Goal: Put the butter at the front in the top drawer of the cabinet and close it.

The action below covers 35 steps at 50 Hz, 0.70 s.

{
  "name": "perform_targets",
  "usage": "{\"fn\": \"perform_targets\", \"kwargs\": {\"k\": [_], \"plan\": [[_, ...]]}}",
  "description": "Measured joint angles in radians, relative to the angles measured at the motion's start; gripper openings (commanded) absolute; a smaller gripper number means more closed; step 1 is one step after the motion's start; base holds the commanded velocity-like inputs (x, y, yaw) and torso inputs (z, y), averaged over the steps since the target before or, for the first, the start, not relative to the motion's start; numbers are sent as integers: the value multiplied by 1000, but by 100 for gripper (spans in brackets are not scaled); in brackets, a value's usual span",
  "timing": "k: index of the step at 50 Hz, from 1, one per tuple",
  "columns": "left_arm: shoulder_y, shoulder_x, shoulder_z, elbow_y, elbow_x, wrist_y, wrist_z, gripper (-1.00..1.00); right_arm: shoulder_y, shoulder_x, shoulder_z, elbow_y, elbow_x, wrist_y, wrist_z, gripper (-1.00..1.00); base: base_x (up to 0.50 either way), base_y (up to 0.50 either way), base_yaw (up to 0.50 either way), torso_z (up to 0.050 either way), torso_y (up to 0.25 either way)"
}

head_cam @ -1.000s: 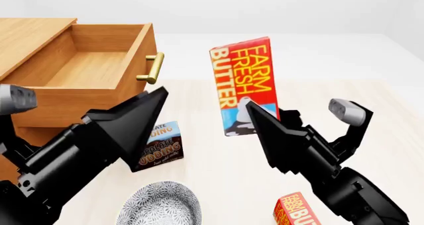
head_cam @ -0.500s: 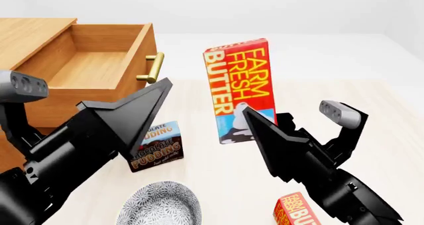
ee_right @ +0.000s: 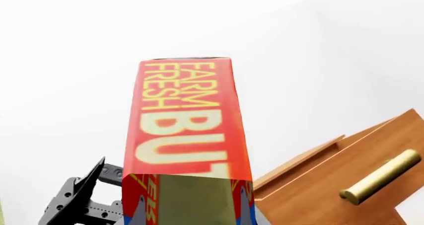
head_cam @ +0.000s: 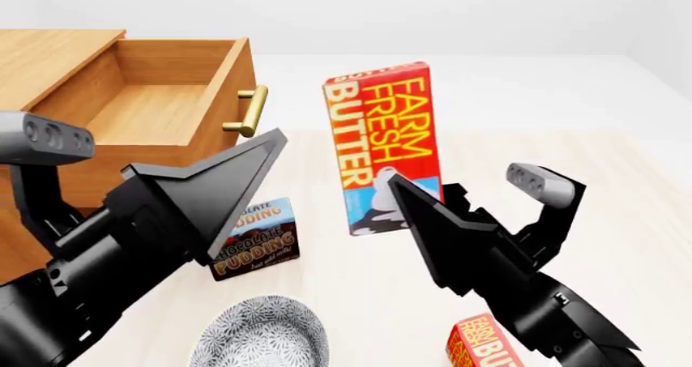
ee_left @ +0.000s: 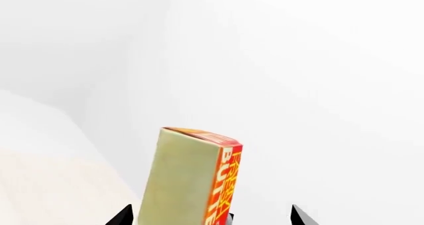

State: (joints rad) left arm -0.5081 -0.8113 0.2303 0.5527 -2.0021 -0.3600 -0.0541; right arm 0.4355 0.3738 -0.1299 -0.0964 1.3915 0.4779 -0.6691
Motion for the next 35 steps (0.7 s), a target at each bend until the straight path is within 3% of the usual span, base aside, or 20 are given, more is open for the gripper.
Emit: {"fn": "perform_targets", "kwargs": {"k": [35], "plan": [[-10,6,8,-28,-15,-16,34,100,18,-5,-38,28,-1,13,-16,-100,0,0,0,1,1]]}}
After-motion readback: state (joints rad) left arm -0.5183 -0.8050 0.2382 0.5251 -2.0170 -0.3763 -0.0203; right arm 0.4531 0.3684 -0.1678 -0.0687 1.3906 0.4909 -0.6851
